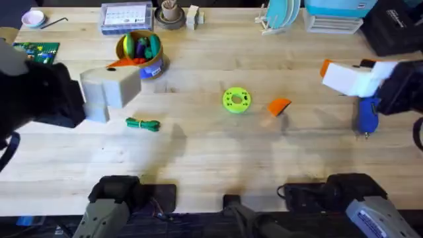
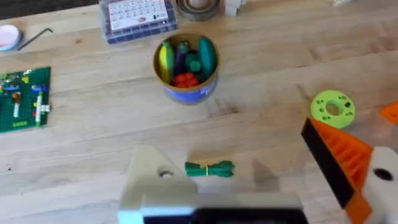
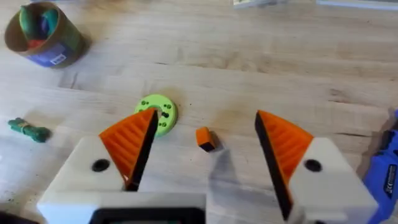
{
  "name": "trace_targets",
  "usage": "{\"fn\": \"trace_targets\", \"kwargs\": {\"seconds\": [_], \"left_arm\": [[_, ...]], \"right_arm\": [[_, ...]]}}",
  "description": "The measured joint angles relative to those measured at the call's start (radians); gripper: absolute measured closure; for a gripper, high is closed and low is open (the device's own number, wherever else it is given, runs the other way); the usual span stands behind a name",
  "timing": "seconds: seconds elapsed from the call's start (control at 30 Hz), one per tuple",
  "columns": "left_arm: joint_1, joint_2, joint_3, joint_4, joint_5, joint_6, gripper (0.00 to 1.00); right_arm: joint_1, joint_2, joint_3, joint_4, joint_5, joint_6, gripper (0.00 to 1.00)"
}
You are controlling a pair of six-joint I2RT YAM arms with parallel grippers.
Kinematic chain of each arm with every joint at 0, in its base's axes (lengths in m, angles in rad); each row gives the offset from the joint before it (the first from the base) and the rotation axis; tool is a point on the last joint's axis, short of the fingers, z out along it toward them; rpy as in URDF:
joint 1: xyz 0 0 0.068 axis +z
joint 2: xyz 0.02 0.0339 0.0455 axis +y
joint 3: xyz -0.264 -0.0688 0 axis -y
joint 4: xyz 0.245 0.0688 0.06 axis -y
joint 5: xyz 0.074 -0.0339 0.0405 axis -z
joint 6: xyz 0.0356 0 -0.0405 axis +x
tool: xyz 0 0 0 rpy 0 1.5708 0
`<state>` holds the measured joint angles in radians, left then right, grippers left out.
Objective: Pick up the gripper from the table and insert it into the empty holder that is missing its gripper. Then pick up a screw, insert it into the mounting hole, and use the screwdriver to tighten it. Finally, clean up the table by picking up the vegetable and placing it into the bucket.
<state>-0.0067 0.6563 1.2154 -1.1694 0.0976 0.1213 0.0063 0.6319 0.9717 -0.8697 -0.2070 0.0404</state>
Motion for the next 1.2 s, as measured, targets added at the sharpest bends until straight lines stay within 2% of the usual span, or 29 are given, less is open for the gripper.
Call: {"fn": "trace_targets", "kwargs": {"seconds": [0.13,0.23,0.37,0.47,0.63,0.77,0.83,0.93,1.07,1.13,1.2], "left_arm": [[0.000,0.006,0.001,-0.061,0.026,-0.017,0.008],[0.000,0.006,0.001,-0.100,0.034,-0.081,0.008],[0.000,0.008,-0.012,-0.113,0.032,-0.274,0.007],[0.000,0.019,-0.073,-0.124,0.041,-0.428,0.007],[0.000,0.065,-0.233,-0.124,0.064,-0.622,0.007],[0.000,0.072,-0.379,-0.116,0.045,-0.787,0.007],[0.000,0.070,-0.447,-0.078,0.034,-0.851,0.007],[0.000,0.070,-0.518,-0.013,0.029,-0.912,0.007],[0.000,0.070,-0.570,0.062,0.007,-0.948,0.008],[0.000,0.070,-0.588,0.131,-0.044,-0.965,0.008],[0.000,0.070,-0.590,0.152,-0.072,-0.976,0.008]], "right_arm": [[0.000,0.037,0.007,-0.006,0.000,-0.007,0.007],[0.000,0.037,0.008,-0.007,0.000,-0.009,0.008],[0.000,0.036,0.008,-0.007,0.000,-0.011,0.008],[0.000,0.036,0.008,-0.007,0.000,-0.011,0.007],[0.000,0.036,0.008,-0.004,0.000,-0.011,0.007],[0.000,0.036,0.008,-0.002,0.000,-0.011,0.007],[0.000,0.035,0.008,-0.002,0.000,-0.011,0.007],[0.000,0.035,0.008,-0.002,0.000,-0.011,0.007],[0.000,0.035,0.008,-0.002,0.000,-0.011,0.007],[0.000,0.036,0.008,-0.002,0.000,-0.011,0.009],[0.000,0.036,0.008,-0.002,0.000,-0.011,0.008]]}}
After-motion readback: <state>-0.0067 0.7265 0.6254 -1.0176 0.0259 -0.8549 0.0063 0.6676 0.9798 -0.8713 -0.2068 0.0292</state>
